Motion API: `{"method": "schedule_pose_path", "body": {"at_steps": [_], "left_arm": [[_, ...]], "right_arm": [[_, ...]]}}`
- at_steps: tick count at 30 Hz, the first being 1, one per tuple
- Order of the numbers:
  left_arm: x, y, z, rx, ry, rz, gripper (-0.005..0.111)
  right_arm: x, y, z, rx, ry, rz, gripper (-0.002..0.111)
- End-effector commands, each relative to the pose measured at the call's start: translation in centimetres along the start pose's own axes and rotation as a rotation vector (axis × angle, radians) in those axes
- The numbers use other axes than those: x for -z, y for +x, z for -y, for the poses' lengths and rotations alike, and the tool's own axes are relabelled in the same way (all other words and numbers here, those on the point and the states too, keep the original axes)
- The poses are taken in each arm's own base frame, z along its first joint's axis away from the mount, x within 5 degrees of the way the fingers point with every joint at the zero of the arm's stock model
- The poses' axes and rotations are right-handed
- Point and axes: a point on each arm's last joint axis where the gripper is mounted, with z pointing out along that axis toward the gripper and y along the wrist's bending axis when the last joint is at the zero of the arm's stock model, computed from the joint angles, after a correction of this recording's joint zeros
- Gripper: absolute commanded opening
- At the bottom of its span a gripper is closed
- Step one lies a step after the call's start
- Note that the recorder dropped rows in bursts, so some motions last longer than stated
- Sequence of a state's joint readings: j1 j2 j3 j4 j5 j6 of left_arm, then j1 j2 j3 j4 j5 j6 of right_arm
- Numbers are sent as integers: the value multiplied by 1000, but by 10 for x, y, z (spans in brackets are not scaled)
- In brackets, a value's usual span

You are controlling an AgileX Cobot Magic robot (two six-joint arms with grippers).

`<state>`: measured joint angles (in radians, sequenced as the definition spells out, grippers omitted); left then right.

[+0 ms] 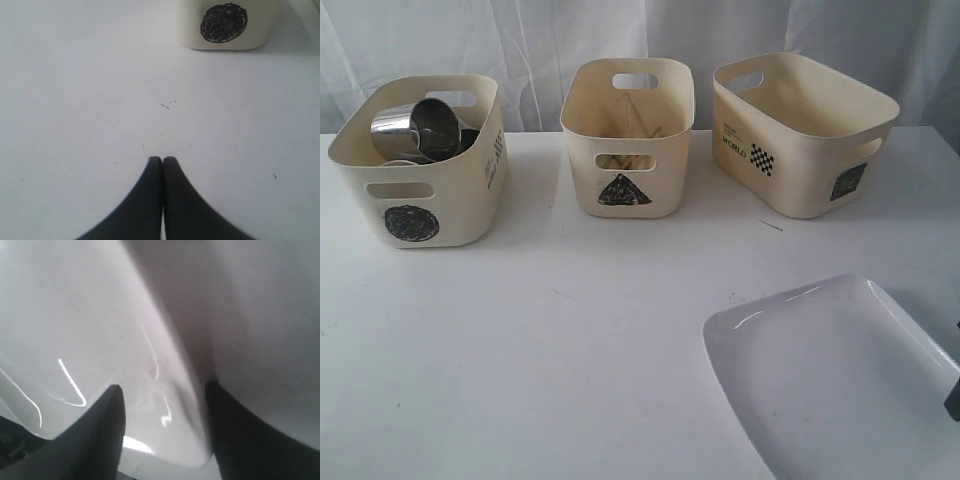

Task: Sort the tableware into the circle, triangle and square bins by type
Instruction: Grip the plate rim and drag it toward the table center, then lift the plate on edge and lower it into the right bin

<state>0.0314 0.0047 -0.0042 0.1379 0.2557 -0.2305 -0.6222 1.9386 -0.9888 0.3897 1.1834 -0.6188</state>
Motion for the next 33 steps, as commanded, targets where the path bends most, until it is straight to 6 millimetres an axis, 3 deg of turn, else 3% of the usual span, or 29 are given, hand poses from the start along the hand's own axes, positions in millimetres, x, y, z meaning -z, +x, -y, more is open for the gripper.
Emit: {"method": "schedule_pose_path", "body": {"at_steps": [1, 8, 11, 17, 27, 33], "left_arm": [[0, 1, 1, 6, 11, 5, 0], [0, 1, 1, 6, 11, 5, 0], [0, 1, 1, 6, 11, 5, 0], [0, 1, 1, 6, 11, 5, 0], [0, 1, 1, 6, 11, 5, 0], [0, 1, 1, 6, 11, 5, 0]], "right_arm": [[-13, -8, 8, 14, -30, 17, 41], [-38, -5, 20, 16, 5, 25, 0], [-40, -9, 19, 10, -7, 77, 0], [-35, -25, 2, 10, -200, 253, 0], [-35, -31, 9, -2, -127, 314, 0], [-58, -34, 20, -12, -161, 260, 0]]}}
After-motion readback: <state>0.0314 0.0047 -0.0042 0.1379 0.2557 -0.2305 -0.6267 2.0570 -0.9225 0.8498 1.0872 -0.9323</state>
